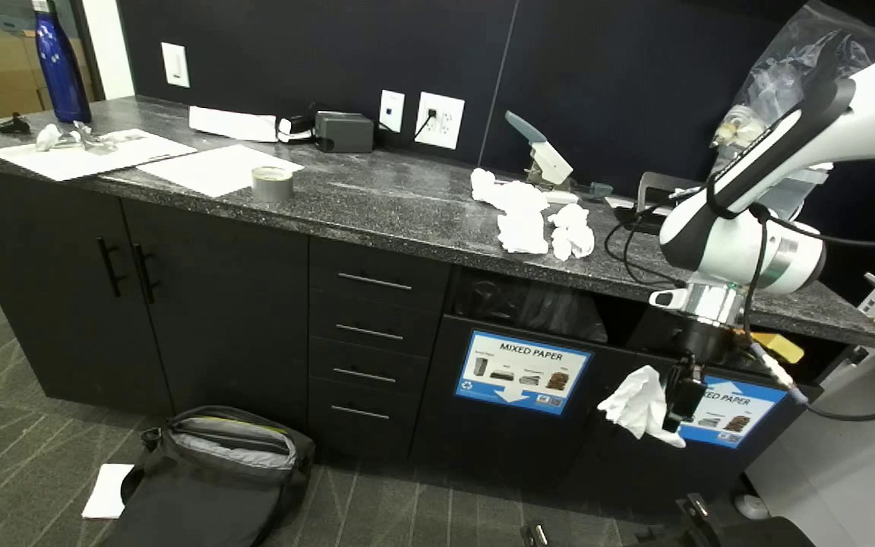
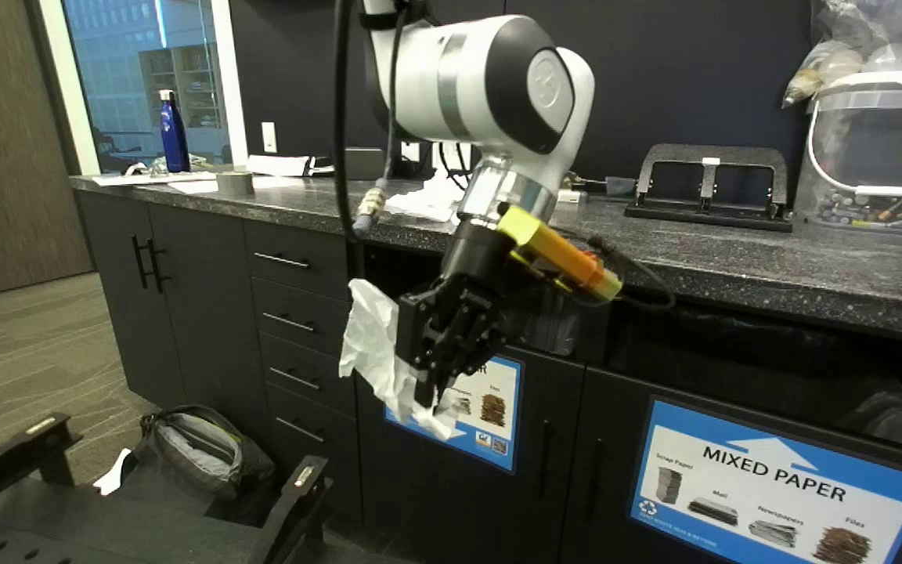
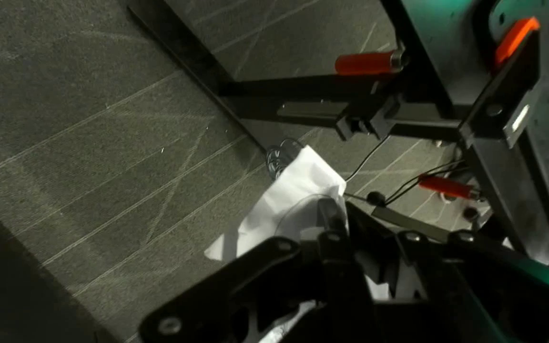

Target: Put the papers in the bon to the left

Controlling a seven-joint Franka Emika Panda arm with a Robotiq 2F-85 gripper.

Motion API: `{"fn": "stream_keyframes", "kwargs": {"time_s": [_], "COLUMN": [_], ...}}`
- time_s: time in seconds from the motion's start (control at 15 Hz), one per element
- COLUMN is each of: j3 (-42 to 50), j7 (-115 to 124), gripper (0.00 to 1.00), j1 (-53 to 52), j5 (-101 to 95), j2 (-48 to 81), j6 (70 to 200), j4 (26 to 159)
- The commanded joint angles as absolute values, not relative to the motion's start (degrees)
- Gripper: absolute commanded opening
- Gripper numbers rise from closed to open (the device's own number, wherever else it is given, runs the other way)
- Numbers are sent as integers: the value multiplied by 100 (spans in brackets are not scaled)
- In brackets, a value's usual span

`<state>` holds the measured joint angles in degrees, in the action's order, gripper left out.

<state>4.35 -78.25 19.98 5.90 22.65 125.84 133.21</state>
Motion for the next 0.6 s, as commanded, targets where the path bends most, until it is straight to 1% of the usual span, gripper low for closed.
{"fn": "stream_keyframes", "kwargs": {"time_s": [0.0, 0.13, 0.27, 0.53], "j3": [130, -285, -825, -1616], "j7": [-7637, -7765, -7885, -8037], "gripper": [5, 5, 5, 5], "j1": [1892, 1965, 2140, 2435], "j5": [1607, 2492, 3443, 4988], "j2": [1967, 2176, 2363, 2838], "j6": [14152, 15056, 15658, 16479], "j4": [14437, 14717, 14701, 14098]}}
